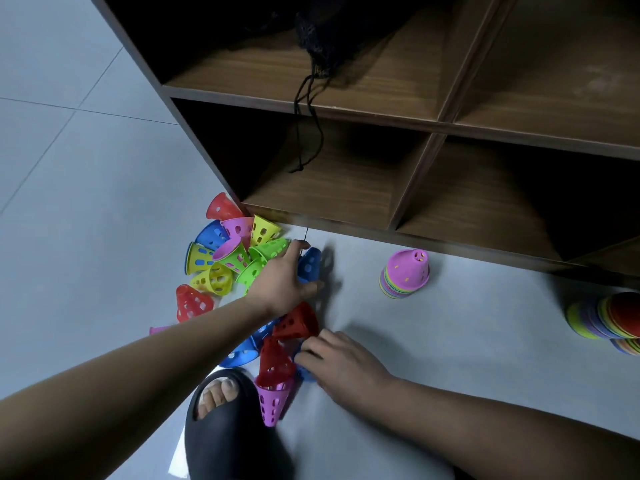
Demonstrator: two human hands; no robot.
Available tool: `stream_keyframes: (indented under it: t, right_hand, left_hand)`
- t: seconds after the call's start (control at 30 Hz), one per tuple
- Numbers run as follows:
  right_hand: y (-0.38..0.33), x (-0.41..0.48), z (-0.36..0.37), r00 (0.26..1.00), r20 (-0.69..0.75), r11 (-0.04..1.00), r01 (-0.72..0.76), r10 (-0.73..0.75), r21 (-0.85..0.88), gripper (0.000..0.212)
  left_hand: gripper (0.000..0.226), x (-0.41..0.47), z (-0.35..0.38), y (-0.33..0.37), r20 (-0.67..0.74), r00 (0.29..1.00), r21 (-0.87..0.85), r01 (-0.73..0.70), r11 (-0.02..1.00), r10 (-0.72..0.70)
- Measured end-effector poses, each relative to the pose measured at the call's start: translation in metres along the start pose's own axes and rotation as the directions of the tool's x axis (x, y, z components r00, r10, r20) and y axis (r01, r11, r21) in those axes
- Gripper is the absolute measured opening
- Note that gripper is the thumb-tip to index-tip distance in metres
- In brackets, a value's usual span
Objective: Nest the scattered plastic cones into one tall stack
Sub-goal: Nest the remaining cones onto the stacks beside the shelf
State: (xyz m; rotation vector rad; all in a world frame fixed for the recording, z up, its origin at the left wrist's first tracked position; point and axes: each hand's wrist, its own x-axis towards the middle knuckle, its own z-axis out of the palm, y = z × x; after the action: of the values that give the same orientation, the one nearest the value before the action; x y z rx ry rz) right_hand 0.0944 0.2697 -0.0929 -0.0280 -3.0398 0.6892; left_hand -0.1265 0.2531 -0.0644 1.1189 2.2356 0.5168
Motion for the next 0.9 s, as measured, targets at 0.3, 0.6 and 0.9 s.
stream_keyframes:
  t: [0.3,0.6,0.9]
  right_hand:
    - [0.021,-0.013,-0.042,0.965,-0.138,0.956,-0.187,0.221,0.228,0.026]
    - [0.044,-0.061,-0.160,0.705,-0.403,0.806,-0.443,0.583,0.392,0.032]
    - [0.067,-0.095,-0.207,0.392,-0.451,0.590,-0.400,0.802,0.702,0.027]
  left_hand:
    - [0.081,-0.014,-0.026,0.029,-0.119,0.990,-0.358,-0.116,0.927,0.078]
    - [0.089,-0.014,-0.023,0.095,-0.217,0.951,-0.518,-0.304,0.799,0.221]
    - [0.091,-0.018,0.004,0.142,-0.256,0.928,-0.565,-0.370,0.737,0.270]
